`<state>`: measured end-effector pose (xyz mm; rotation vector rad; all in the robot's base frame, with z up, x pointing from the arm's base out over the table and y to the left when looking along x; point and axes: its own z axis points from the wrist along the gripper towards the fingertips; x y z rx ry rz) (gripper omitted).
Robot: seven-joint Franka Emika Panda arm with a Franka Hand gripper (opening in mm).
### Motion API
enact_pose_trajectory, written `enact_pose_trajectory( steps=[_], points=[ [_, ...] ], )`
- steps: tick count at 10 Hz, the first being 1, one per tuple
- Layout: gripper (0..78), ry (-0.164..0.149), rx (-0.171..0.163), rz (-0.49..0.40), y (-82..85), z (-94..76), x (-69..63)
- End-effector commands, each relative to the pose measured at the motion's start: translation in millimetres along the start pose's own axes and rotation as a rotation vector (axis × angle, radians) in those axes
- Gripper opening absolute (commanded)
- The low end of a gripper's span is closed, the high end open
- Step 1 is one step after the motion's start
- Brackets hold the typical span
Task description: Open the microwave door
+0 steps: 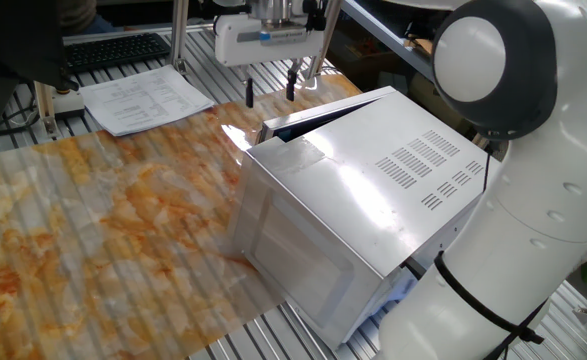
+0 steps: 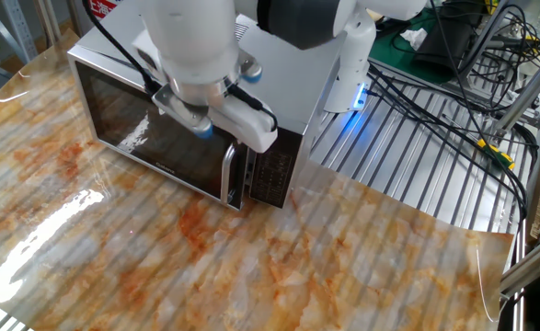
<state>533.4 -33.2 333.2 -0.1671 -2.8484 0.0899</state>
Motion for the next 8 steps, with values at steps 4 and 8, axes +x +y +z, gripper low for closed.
enact_pose_trajectory(
  steps=[4, 8],
  points=[
    [1.2, -0.127, -0.028, 0.037, -7.8, -25.5, 59.8],
    [1.2, -0.267, -0.098, -0.009, -15.0, -26.9, 79.1]
  ],
)
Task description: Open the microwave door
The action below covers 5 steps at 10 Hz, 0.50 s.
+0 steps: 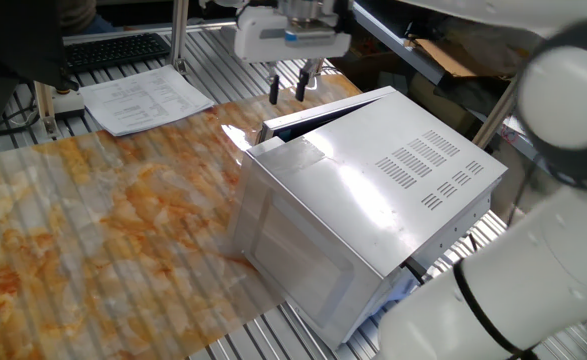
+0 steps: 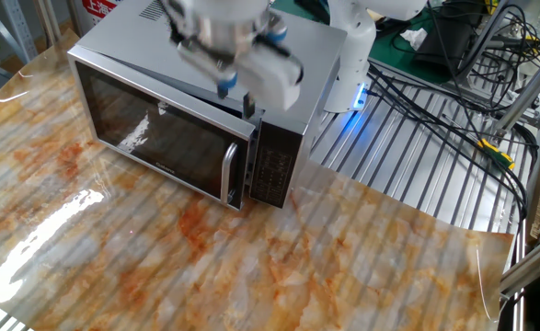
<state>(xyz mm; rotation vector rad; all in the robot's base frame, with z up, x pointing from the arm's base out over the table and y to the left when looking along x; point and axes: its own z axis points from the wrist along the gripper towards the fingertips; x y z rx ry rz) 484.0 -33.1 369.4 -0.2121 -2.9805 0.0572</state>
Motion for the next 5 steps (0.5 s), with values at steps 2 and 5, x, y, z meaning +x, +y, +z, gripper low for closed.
enact_pose_trajectory(
  steps=[2, 5],
  points=[
    [1.2, -0.197, -0.083, -0.062, -7.0, -5.5, 28.4],
    [1.2, -0.203, -0.137, -0.068, -6.6, -4.8, 28.8]
  ],
)
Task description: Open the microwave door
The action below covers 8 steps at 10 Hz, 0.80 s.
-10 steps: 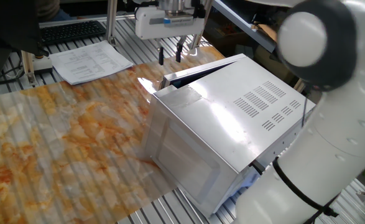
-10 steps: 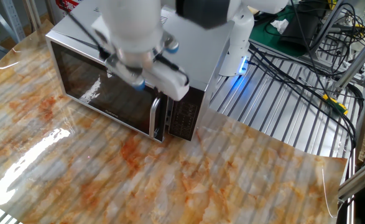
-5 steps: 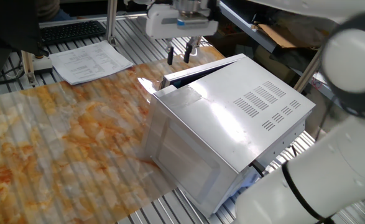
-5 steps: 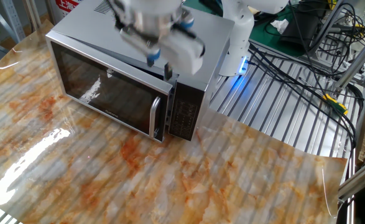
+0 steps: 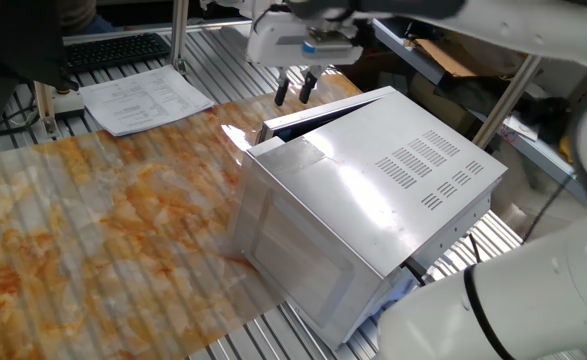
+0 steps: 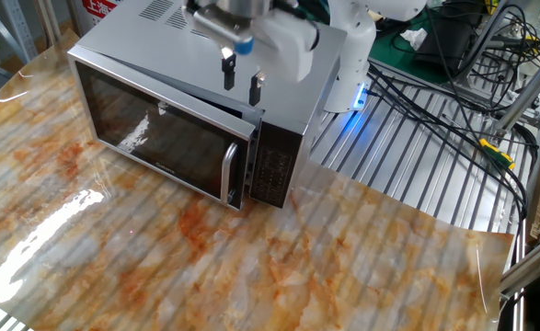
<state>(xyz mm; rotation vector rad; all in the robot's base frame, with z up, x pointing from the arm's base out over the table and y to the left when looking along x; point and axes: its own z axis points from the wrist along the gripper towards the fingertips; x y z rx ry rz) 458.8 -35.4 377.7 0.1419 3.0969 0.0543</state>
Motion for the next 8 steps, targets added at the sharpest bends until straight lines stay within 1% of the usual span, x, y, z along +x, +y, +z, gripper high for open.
enact_pose_trajectory(
  steps=[1, 3, 6, 8],
  points=[
    [1.2, -0.005, -0.061, -0.011, 0.0, -0.9, 3.0],
    [1.2, -0.012, -0.054, -0.014, 0.1, -0.8, 2.9],
    [1.2, -0.011, -0.06, -0.012, 0.6, -0.2, 2.1],
    [1.2, -0.014, -0.063, -0.026, 0.6, -0.3, 2.1]
  ],
)
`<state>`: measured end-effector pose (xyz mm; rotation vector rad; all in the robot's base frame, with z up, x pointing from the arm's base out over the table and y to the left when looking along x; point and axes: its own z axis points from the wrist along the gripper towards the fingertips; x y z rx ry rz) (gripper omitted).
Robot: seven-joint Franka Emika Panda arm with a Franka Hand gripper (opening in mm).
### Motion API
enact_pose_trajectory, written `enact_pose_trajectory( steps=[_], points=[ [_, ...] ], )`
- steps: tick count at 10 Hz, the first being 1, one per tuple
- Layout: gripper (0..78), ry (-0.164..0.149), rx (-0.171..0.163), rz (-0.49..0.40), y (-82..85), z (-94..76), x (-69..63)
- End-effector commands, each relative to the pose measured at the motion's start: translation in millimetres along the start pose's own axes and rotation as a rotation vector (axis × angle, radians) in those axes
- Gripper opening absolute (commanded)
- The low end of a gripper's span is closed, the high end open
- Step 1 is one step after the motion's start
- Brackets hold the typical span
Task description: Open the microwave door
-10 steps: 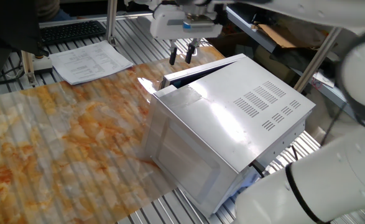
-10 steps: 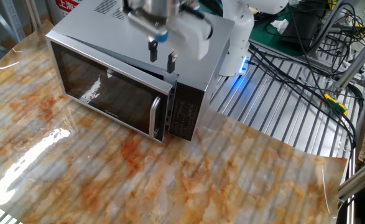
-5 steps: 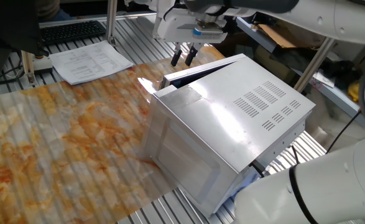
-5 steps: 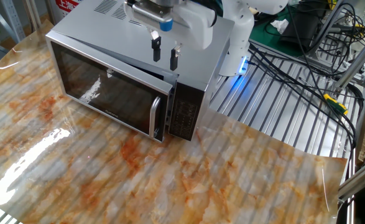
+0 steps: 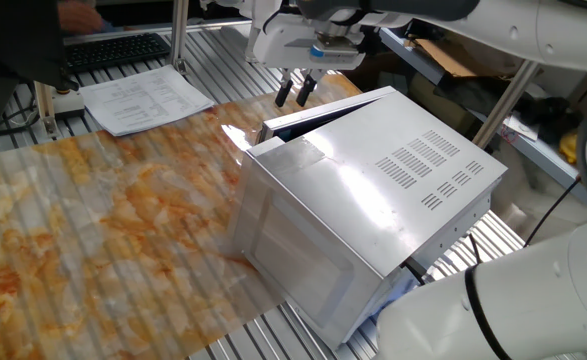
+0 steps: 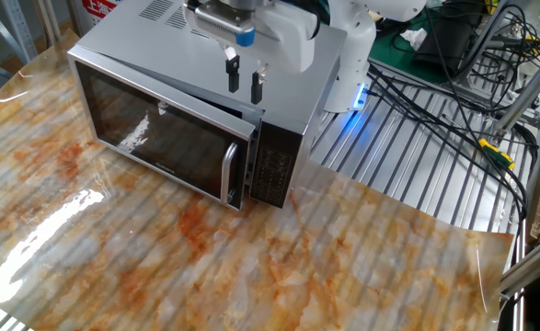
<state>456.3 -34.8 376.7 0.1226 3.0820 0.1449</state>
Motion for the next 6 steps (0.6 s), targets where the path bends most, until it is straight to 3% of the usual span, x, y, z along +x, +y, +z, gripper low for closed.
enact_pose_trajectory(
  steps=[1, 6],
  points=[
    [1.2, -0.004, -0.003, -0.014, 0.3, -1.2, -0.5],
    [1.2, 0.001, -0.002, -0.005, 0.3, -1.2, -0.6]
  ],
)
